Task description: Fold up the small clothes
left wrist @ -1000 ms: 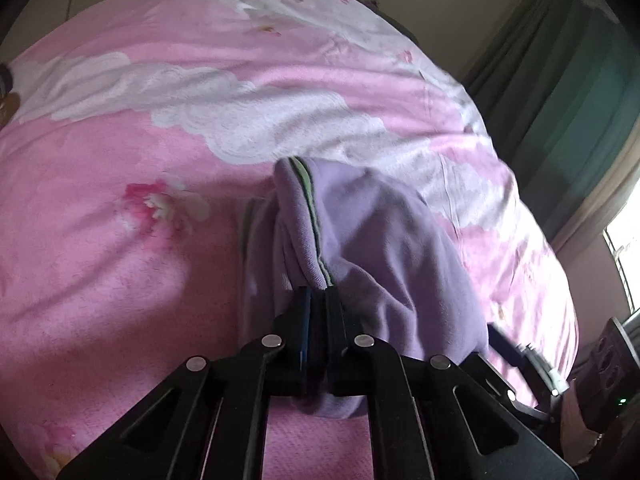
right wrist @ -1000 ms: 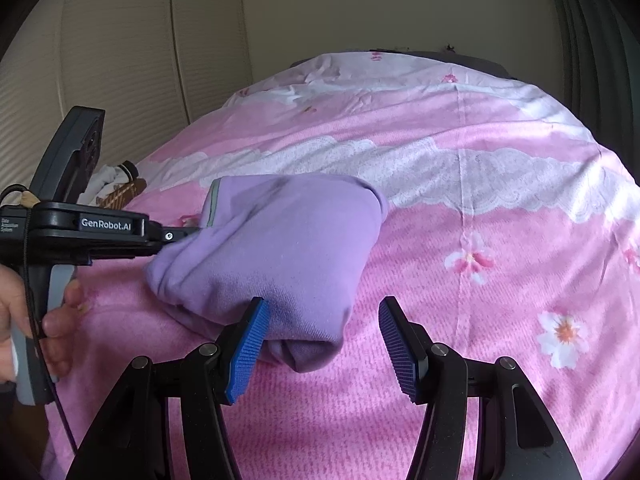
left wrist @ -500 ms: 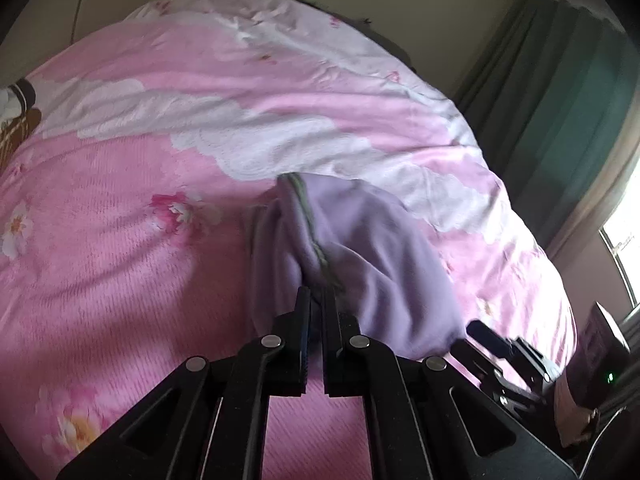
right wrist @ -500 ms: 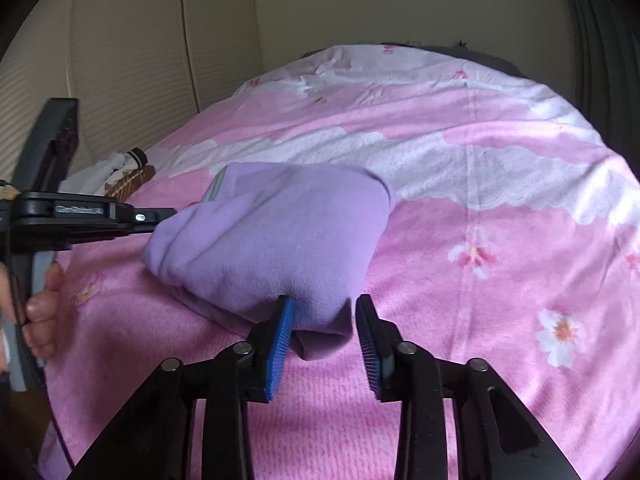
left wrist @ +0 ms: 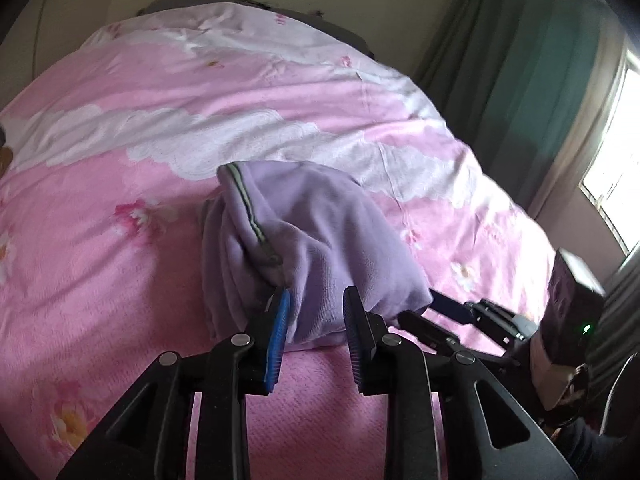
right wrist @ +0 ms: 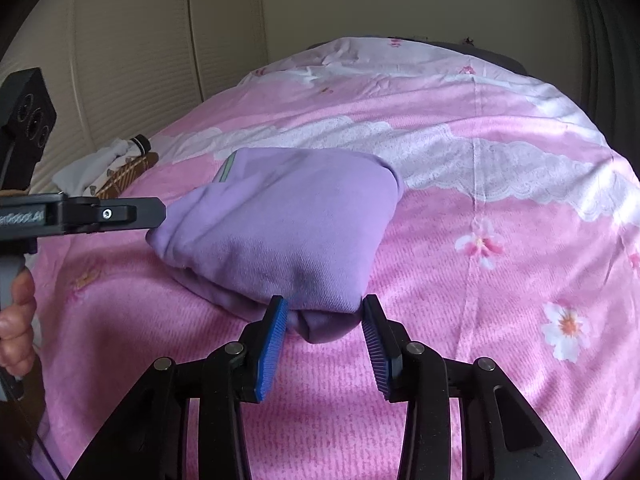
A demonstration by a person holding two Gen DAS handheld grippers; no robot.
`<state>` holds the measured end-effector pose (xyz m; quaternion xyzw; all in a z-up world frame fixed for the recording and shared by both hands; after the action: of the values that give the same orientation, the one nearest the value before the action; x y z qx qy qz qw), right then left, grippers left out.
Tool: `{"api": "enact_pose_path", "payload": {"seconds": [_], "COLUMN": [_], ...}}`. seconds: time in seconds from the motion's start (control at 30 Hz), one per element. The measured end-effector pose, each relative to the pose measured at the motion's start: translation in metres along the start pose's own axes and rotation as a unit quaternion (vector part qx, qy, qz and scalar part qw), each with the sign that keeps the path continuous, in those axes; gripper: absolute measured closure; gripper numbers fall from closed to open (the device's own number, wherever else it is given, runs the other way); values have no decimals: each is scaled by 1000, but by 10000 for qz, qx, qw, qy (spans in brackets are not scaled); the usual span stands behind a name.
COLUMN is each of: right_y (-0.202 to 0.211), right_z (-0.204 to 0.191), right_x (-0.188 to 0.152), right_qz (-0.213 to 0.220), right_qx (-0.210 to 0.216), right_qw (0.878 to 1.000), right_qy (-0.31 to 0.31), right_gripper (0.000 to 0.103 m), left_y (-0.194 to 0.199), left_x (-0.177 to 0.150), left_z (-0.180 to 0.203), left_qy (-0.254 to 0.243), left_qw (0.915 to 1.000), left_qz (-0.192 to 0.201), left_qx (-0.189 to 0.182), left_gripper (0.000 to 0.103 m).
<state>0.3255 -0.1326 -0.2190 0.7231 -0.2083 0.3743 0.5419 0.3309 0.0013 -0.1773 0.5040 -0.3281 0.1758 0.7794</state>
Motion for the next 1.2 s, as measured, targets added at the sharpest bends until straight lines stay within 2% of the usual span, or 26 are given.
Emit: {"api": "enact_pose_path", "payload": {"seconds": [0.1,0.2,0.27,0.3,0.43,0.57,0.63,0.77,0.87,1.0,1.13,1.2], "right_y": [-1,0,0,0,-5,-10,-10,-4,-9,-18,-14,-10], "right_z": [0,0,0,0,-1,-5,-6,-8,-12,-14,-8,-6], "right_x": [0,1,1,2,5,4,3,4,0,-9,-10,-6], "right_qz": [-7,2,21,37,47,20,19,29,-52,-193,-228,-194], "right_qx": [-6,-8,1,7,28,34,41,150,14,-192,-40,62], "right_qw": [10000,10000,10000,10000,10000,9999,9997,9997,9992,9979,9993,9997], "right_qy": [12,20,19,9,-16,146,226,214,393,591,310,99], "right_gripper": [63,63,63,63,63,65,70,79,80,80,78,72], "left_y": [-8,-8,-17,-25,-40,-35,-30,-20,-24,-24,-19,-13], "left_x": [4,12,12,9,-2,-8,-10,-14,-20,-22,-18,-16], "left_z": [-6,-14,-14,-12,-18,-23,-23,-30,-36,-34,-26,-22], "left_qy": [-28,141,236,309,433,406,375,564,701,762,566,523], "left_qw": [9998,9998,9995,9984,9970,9977,9983,9980,9972,9967,9983,9986], "left_qz": [-97,-14,-161,-330,-557,-468,-402,-205,-177,-146,-60,6], "left_qx": [190,128,-151,-354,-325,-272,-211,-183,-189,-249,-82,-14], "left_gripper": [76,72,59,58,59,73,75,75,75,75,74,73]}}
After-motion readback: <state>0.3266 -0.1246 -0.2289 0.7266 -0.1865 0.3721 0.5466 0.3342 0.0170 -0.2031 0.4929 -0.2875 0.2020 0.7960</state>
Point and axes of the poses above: each gripper's, at about its wrist camera, not at the fingertips, and y roughly against the way its jaws point, z to its right, x to its top, the point moved 8 cm from there along -y, roughly the way its jaws point, and after that the axes turned 4 degrees about -y, right-handed, at the moved point
